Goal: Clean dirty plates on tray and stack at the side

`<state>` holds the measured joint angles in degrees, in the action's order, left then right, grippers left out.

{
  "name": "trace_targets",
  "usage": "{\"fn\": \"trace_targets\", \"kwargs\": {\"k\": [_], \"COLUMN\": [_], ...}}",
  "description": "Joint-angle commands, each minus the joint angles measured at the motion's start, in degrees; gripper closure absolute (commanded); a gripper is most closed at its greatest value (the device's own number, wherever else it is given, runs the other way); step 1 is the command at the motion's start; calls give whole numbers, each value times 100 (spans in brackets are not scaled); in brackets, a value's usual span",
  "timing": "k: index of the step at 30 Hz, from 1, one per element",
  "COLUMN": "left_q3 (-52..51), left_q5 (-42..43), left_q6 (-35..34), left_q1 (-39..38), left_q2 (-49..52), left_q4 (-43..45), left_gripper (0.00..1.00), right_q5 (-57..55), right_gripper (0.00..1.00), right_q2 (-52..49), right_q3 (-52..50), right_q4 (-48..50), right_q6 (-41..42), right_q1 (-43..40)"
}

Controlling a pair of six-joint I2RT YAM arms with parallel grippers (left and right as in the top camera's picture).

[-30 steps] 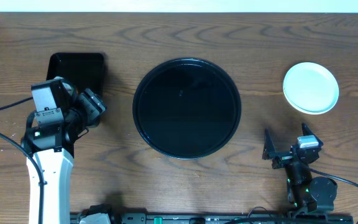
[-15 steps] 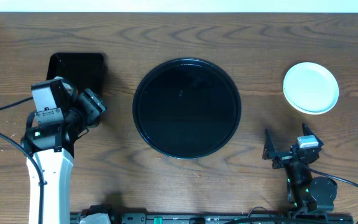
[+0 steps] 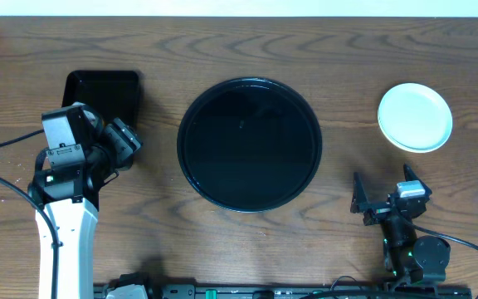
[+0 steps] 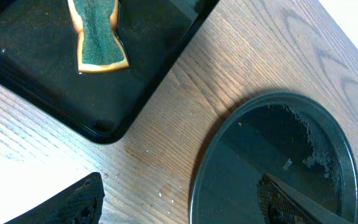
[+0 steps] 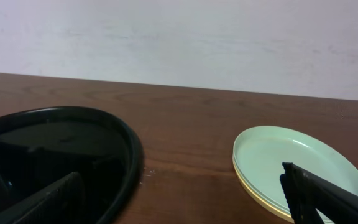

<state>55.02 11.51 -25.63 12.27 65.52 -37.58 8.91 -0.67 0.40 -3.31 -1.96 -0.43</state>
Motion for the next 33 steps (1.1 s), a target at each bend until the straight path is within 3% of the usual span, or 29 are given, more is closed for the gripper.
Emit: {"fn": "trace_targets", "kwargs": {"k": [1,33], "left_q3": [28,28], "left_q5": [-15,-234], "left_q6": [9,11], "left_q1": [-4,-7], "left_q2": [-66,-26], "left_q4": [-35,-356], "left_gripper": [21,20], "right_q5": [-94,-94], "right_gripper": [1,1], "right_q2": [39,39], "right_q3": [-9,-9], "right_q4": [-33,-33], "right_q6": [-46,-46], "right_q1": [50,50]}}
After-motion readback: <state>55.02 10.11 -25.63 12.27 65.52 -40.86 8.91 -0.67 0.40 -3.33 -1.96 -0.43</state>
